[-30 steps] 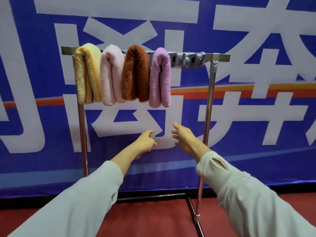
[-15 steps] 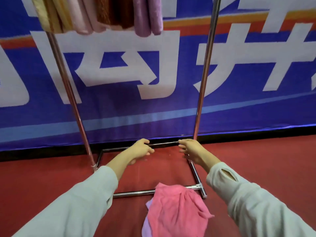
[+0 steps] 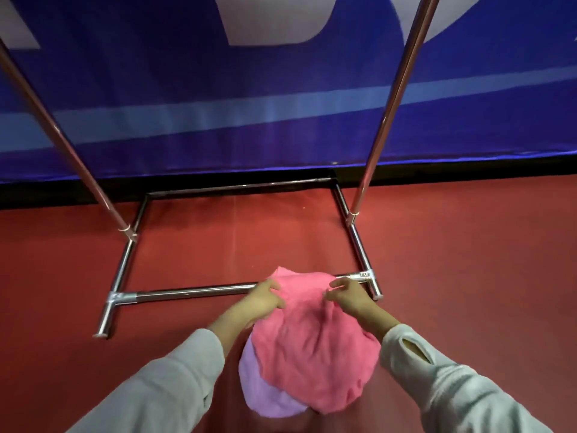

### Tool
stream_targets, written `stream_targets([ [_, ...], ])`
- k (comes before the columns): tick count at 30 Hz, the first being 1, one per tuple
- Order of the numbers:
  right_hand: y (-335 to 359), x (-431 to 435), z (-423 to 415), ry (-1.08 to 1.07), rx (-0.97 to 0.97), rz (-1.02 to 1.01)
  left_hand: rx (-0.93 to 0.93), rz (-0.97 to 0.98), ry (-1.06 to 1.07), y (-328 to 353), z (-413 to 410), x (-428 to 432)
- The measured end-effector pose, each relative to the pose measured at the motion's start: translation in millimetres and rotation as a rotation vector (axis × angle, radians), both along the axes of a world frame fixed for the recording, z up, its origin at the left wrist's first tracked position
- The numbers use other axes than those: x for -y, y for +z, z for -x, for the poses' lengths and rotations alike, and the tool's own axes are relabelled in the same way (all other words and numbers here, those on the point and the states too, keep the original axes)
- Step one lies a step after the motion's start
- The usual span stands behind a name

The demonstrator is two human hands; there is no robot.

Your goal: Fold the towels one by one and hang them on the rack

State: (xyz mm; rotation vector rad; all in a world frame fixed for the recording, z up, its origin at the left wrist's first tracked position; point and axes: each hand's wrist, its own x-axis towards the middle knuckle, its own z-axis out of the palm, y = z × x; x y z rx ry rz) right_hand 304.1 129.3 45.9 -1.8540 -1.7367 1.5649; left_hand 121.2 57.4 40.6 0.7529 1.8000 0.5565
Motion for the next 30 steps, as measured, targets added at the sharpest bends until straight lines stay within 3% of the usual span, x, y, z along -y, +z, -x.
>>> stream_targets([
  [4,-39,21,6,0.262,0.172,-0.008,-0.021,0.033,0.012,-41,-14,12],
  [9,-71,36,6,0.622,0.514,-0.249,0.031,0.101,-0.012,-71,-25,28],
  [13,-72,38,7,0.613,0.546,-0.315,0.053,0.128,-0.034,-77,-30,32],
  [16,-61,31,12,0.427,0.322,-0.467,0.028,0.071,0.026,-75,-34,28],
  [20,-12,12,24,0.098,-0.218,-0.385,0.006,-0.072,0.072,-54,-37,16],
  [23,34,-3,28,-0.100,-0.448,-0.418,0.055,-0.230,0.224,-23,-41,5],
  [27,96,-7,29,-0.145,-0.617,-0.437,0.453,-0.221,0.495,52,-39,-11],
  [30,143,-2,27,-0.169,-0.741,-0.464,0.746,-0.349,0.586,118,-35,-19],
])
